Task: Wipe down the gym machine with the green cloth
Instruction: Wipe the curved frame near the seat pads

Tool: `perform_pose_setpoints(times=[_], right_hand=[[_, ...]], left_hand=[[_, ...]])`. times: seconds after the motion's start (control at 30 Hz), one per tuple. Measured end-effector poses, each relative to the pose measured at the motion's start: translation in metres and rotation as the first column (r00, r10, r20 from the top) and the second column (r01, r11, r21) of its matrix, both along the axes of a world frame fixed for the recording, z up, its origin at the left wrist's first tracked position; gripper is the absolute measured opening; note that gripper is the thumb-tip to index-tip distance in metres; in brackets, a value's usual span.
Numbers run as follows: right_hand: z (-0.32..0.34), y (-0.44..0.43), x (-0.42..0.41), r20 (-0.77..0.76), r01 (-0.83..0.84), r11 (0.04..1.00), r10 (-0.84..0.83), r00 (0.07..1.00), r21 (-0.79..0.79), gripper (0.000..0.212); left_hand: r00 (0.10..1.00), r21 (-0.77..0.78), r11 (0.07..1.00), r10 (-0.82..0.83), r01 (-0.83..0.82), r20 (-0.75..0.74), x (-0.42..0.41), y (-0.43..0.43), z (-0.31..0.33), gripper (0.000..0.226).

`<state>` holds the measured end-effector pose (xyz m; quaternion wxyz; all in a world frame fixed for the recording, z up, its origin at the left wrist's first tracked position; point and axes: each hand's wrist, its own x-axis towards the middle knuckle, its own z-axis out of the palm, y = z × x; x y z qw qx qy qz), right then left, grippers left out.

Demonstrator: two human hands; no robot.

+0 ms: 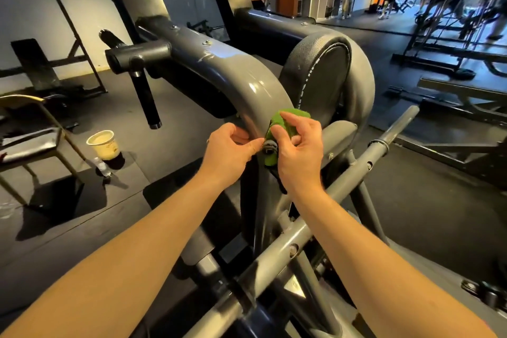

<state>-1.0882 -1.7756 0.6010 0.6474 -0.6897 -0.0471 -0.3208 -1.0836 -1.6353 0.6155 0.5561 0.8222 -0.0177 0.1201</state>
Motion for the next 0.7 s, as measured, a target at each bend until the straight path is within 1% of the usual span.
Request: perform_pose_setpoints(times=[0.1,0.17,0.23,0.3,0.37,0.4,0.47,0.6,0.7], right_hand=[[-0.022,-0.002,-0.011,0.016,0.021,0.998,-0.021,1.0,-0.055,0.025],[-0.044,-0.006,-0.026,-0.012,0.044,0.997,-0.045,0.999,-0.059,0.027],[-0.053,-0.013,-0.031,-0.041,0.033,0.997,-0.036,0.999,-0.072,0.03],[-0.041,-0.018,-0.025,-0.023,0.012,0.992,-0.015,1.0,-0.124,0.028],[-0.02,-0.021,-0.011,0.036,-0.022,0.983,0.029,0.999,-0.184,0.025],[-0.009,-0.021,-0.002,0.056,-0.034,0.976,0.047,0.997,-0.216,0.022],[0.016,-0.021,0.018,0.068,-0.02,0.965,0.039,0.997,-0.263,0.018],[0.05,-0.022,0.048,0.048,-0.004,0.942,0.021,0.999,-0.334,0.015],[0.039,-0.022,0.026,0.054,0.018,0.923,0.003,0.999,-0.384,0.016]], left_hand=[[1.0,-0.027,1.0,-0.014,0.014,-0.003,-0.003,-0.001,-0.002,0.023],[1.0,-0.05,0.998,-0.026,0.025,-0.007,-0.005,0.0,-0.003,0.021],[1.0,-0.06,0.998,-0.015,0.016,0.013,-0.006,0.002,0.0,0.025],[0.997,-0.109,0.994,0.027,-0.019,0.07,-0.006,0.002,0.011,0.037],[0.982,-0.159,0.985,0.1,-0.074,0.162,-0.001,0.002,0.026,0.049],[0.971,-0.159,0.983,0.126,-0.094,0.205,0.004,0.003,0.034,0.055],[0.959,-0.131,0.987,0.126,-0.096,0.253,0.013,0.003,0.047,0.062],[0.96,-0.099,0.992,0.108,-0.084,0.26,0.02,0.002,0.053,0.066],[0.962,-0.112,0.991,0.099,-0.073,0.256,0.021,-0.001,0.048,0.069]])
